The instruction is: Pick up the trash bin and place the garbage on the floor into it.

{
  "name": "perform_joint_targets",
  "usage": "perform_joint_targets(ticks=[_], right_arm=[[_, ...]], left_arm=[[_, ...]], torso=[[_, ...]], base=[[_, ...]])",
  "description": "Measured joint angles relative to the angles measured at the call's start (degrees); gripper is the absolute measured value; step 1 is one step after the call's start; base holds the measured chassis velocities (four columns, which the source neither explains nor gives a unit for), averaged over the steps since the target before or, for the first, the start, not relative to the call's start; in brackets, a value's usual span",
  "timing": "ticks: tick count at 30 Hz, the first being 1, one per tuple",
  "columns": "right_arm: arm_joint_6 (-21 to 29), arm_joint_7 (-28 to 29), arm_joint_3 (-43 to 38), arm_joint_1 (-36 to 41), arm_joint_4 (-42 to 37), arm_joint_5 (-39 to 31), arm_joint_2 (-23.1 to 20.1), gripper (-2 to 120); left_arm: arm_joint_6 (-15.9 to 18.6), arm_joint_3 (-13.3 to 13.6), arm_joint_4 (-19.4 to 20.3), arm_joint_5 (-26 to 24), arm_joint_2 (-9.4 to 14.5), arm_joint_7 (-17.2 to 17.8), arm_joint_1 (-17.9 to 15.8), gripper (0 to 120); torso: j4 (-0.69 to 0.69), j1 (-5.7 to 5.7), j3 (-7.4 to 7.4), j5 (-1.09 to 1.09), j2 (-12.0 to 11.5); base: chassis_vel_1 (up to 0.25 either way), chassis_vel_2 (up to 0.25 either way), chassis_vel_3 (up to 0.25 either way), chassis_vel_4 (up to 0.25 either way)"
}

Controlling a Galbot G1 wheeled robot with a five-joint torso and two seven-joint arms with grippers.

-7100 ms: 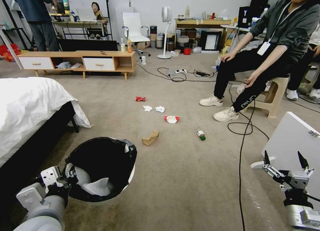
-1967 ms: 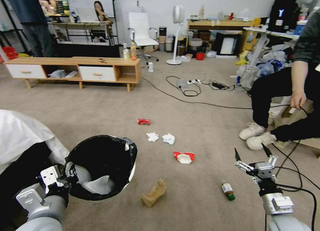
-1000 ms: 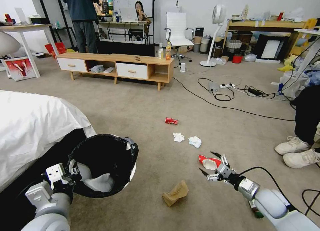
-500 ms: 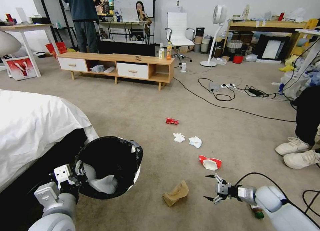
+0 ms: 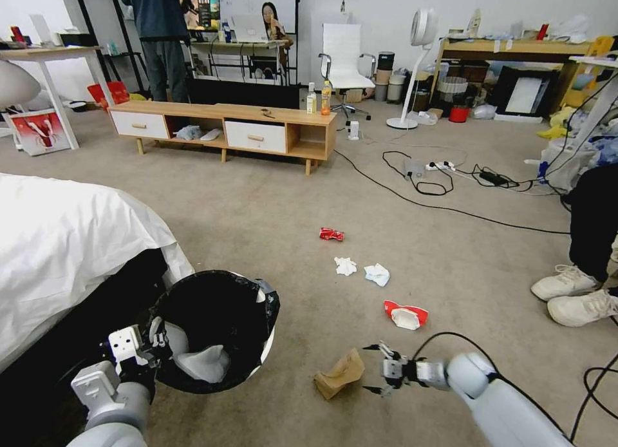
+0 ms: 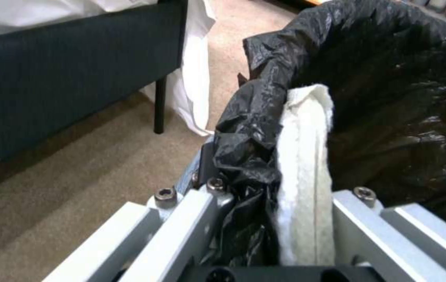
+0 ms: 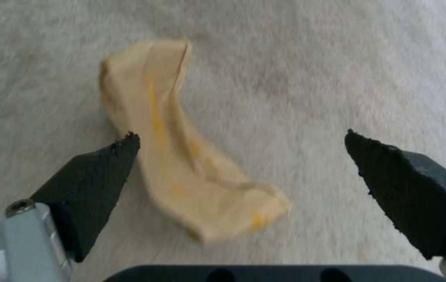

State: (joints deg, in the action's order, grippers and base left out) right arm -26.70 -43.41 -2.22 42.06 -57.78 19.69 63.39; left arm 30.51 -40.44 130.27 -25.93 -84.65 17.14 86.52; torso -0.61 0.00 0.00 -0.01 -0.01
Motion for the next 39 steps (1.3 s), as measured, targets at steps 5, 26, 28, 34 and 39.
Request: perform_joint_targets(ticks=[5,26,28,34,39], right_arm=[[0.13,0.53,2.16,-1.61,1.04,-0.1,1.15,100],[-0.55,0.06,7.7,-2.44,4.3,-1.33,4.98,100],[-1.47,-1.38,7.61,-1.89,3.93,-1.56,4.66,100],[-3.26,-4.74,7.07,-0.96,2.15,-1.64,4.43,100],[-3.44,-5.29,7.06,-0.36,1.62,-0.95,4.3,100]], left_arm=[[-0.14,0.51,0.0,0.22,-0.15,-0.01,-0.04,7],[-0.44,1.56,-0.69,1.94,-1.0,0.05,-0.67,7],[-0.44,1.51,-0.72,1.94,-0.98,0.06,-0.76,7],[-0.44,1.4,-0.73,2.02,-0.93,0.06,-0.8,7],[-0.44,1.4,-0.71,2.04,-0.98,0.06,-0.8,7]], torso=[[-0.03,0.0,0.0,-0.01,0.01],[-0.03,0.0,0.0,0.0,0.01],[-0.03,0.0,0.0,0.01,0.01],[0.0,0.0,0.0,0.01,0.01],[-0.03,0.0,0.0,0.0,0.01]], base=[[0.0,0.0,0.0,0.0],[0.0,0.0,0.0,0.0],[0.0,0.0,0.0,0.0],[0.0,0.0,0.0,0.0],[0.0,0.0,0.0,0.0]])
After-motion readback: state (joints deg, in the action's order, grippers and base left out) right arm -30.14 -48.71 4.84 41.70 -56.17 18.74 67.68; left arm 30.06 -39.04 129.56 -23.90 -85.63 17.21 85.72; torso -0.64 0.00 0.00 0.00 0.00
